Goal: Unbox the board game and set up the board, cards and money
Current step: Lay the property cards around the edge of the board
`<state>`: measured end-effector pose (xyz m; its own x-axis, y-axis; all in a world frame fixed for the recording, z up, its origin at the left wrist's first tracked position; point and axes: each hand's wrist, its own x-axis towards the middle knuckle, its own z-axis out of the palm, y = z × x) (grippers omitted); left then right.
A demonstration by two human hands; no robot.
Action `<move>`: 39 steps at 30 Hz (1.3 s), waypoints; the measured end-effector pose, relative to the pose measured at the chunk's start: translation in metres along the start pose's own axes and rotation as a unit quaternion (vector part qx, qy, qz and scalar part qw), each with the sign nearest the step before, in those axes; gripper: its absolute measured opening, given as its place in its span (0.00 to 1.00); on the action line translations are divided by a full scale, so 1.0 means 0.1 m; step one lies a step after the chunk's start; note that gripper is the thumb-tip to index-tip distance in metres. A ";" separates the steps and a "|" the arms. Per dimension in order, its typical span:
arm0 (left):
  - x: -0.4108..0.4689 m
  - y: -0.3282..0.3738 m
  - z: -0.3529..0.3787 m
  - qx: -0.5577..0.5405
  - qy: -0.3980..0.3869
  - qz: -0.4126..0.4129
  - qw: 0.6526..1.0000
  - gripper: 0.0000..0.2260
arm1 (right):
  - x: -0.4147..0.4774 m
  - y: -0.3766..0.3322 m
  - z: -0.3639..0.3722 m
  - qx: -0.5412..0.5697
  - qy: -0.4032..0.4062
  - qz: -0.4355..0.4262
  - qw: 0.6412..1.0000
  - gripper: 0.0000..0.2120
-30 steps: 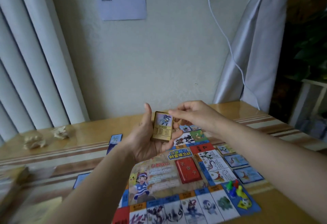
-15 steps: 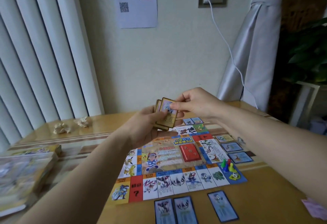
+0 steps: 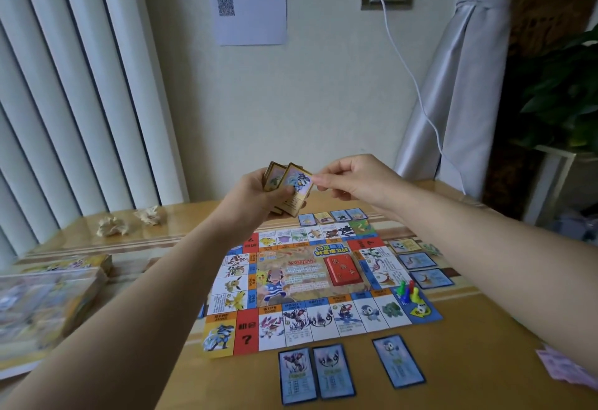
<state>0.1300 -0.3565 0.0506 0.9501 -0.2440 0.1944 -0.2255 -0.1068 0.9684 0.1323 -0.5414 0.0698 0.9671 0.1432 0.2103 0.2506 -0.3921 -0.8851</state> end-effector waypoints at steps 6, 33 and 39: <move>-0.10 -0.07 -0.14 -0.016 0.021 -0.020 0.999 0.02 | 0.03 -0.02 0.28 -0.017 -0.023 -0.006 1.000 0.07; -0.54 -0.74 -0.51 -0.042 0.151 -0.100 0.983 0.11 | -0.09 0.36 0.95 0.052 -0.101 0.062 0.992 0.04; -0.70 -0.70 -0.45 0.055 0.097 -0.094 0.989 0.03 | -0.25 0.38 0.91 0.005 -0.102 0.054 0.993 0.06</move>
<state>0.0890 -0.2884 -0.0238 0.9986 -0.0206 0.0491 -0.0526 -0.2391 0.9696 0.1135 -0.4769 -0.0065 0.9589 0.2825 0.0254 0.1435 -0.4058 -0.9026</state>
